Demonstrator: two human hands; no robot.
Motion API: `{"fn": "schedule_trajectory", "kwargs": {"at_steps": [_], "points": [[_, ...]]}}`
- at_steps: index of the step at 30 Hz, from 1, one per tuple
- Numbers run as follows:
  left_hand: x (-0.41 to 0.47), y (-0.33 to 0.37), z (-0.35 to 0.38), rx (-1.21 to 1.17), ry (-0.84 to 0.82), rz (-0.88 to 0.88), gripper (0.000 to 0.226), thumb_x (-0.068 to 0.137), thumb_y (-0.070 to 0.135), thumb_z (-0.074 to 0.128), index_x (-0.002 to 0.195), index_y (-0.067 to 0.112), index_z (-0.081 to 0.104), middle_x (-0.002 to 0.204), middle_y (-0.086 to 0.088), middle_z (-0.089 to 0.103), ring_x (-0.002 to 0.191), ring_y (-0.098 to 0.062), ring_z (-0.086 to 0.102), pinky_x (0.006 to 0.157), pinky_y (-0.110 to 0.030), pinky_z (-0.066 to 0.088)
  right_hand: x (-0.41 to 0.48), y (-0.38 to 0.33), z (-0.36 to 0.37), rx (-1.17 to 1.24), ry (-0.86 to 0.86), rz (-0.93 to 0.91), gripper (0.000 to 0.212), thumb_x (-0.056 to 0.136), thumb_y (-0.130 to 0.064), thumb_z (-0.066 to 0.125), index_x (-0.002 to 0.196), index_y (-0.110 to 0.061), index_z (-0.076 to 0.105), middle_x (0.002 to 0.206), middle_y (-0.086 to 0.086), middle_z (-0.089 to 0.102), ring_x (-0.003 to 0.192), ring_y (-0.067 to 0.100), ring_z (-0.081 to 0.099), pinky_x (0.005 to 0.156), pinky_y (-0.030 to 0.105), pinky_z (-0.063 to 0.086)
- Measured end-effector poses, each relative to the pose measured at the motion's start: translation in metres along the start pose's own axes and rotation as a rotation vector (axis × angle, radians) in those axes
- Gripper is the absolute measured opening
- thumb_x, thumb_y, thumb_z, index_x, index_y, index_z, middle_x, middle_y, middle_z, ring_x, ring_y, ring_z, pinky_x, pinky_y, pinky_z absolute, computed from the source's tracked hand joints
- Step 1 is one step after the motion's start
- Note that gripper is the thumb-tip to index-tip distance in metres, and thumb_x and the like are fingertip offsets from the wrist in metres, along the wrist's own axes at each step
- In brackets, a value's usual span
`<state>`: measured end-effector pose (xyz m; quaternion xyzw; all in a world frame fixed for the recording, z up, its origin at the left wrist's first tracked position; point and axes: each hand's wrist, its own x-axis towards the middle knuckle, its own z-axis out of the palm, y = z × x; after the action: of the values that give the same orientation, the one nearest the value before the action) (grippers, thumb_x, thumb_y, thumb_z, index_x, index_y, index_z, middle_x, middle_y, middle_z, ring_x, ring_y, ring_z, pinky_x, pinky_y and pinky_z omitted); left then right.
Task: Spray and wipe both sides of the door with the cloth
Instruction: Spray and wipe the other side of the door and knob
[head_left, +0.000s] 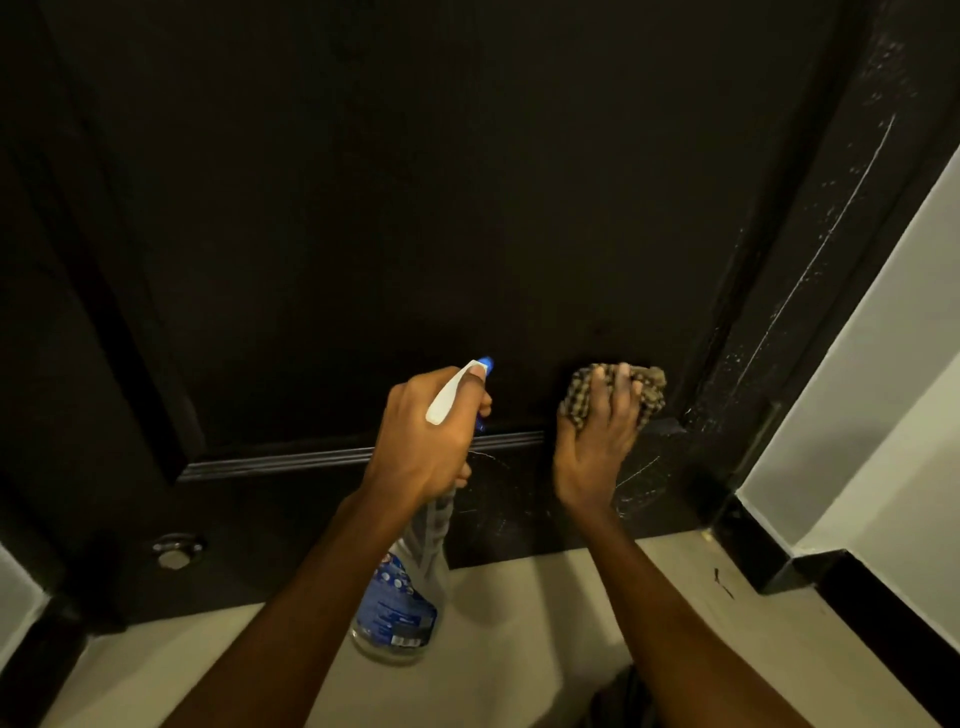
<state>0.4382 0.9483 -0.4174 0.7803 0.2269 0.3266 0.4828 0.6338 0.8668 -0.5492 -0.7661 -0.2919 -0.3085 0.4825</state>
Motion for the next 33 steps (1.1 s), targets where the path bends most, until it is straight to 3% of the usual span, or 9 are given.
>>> {"fn": "schedule_trajectory", "kwargs": {"at_steps": [6,11,14,18,23,27,29,31,33], "points": [[-0.004,-0.01,-0.017,0.025,-0.012,-0.009,0.034,0.102,0.04,0.043,0.09,0.018,0.067,0.088,-0.001,0.07,0.037,-0.011,0.056,0.04,-0.027,0.051,0.066,-0.044,-0.018,0.348,0.351,0.532,0.066,0.101,-0.039,0.039,0.16,-0.026,0.015,0.17,0.004,0.007,0.156,0.027,-0.001,0.124,0.053,0.003],[-0.014,-0.03,-0.031,0.033,0.01,-0.006,0.035,0.101,0.041,0.045,0.088,0.017,0.067,0.085,-0.002,0.07,0.039,-0.015,0.058,0.04,-0.029,0.051,0.017,-0.076,0.005,0.066,-0.024,-0.101,0.067,0.101,-0.044,0.039,0.16,-0.038,0.007,0.168,-0.008,-0.001,0.153,0.008,-0.018,0.117,0.057,-0.003],[-0.018,-0.037,-0.032,0.049,0.007,-0.015,0.038,0.101,0.04,0.044,0.087,0.014,0.068,0.079,-0.005,0.069,0.038,-0.013,0.056,0.041,-0.027,0.05,0.003,-0.039,0.002,-0.031,-0.166,-0.31,0.069,0.098,-0.043,0.041,0.158,-0.043,0.009,0.167,-0.011,0.002,0.153,0.003,-0.016,0.119,0.062,0.005],[-0.017,-0.045,-0.035,0.075,0.021,-0.063,0.043,0.103,0.04,0.044,0.081,0.011,0.066,0.077,-0.015,0.069,0.037,-0.009,0.053,0.039,-0.025,0.047,0.015,-0.028,-0.006,0.066,0.053,-0.097,0.07,0.099,-0.032,0.046,0.16,-0.036,0.013,0.169,-0.004,0.008,0.156,0.014,-0.001,0.123,0.056,0.01],[-0.023,-0.053,-0.053,0.049,0.059,-0.088,0.04,0.102,0.039,0.044,0.085,0.011,0.066,0.083,-0.014,0.07,0.038,-0.009,0.054,0.041,-0.026,0.05,0.029,-0.103,0.018,0.217,0.264,0.166,0.063,0.102,-0.036,0.04,0.16,-0.018,0.024,0.169,0.009,0.015,0.156,0.026,0.003,0.118,0.051,0.001],[-0.033,-0.062,-0.074,0.023,0.134,0.01,0.037,0.103,0.037,0.044,0.089,0.011,0.067,0.068,-0.004,0.067,0.038,-0.02,0.058,0.041,-0.034,0.053,-0.013,-0.129,0.049,-0.058,0.018,-0.264,0.064,0.099,-0.04,0.041,0.157,-0.029,0.017,0.167,-0.002,0.004,0.154,0.012,-0.013,0.11,0.068,0.008],[-0.036,-0.064,-0.081,0.011,0.144,0.049,0.037,0.103,0.035,0.044,0.088,0.01,0.068,0.058,-0.001,0.064,0.037,-0.023,0.058,0.04,-0.037,0.053,-0.035,-0.106,0.055,-0.211,-0.112,-0.594,0.064,0.097,-0.041,0.043,0.157,-0.032,0.021,0.165,-0.004,0.003,0.154,0.012,-0.003,0.108,0.07,0.025],[-0.037,-0.064,-0.088,0.008,0.136,0.06,0.037,0.102,0.036,0.044,0.089,0.011,0.067,0.059,-0.003,0.065,0.038,-0.026,0.059,0.04,-0.039,0.053,-0.04,-0.074,0.05,-0.333,-0.153,-0.9,0.065,0.099,-0.041,0.045,0.159,-0.037,0.02,0.168,-0.007,0.006,0.151,0.013,0.011,0.107,0.055,0.035],[-0.037,-0.065,-0.093,-0.001,0.124,0.059,0.039,0.1,0.041,0.043,0.09,0.012,0.067,0.075,-0.006,0.069,0.039,-0.027,0.06,0.04,-0.039,0.053,-0.03,-0.048,0.038,-0.375,-0.144,-0.961,0.069,0.098,-0.041,0.047,0.159,-0.039,0.016,0.167,-0.008,0.014,0.15,0.012,0.015,0.106,0.047,0.031]]}}
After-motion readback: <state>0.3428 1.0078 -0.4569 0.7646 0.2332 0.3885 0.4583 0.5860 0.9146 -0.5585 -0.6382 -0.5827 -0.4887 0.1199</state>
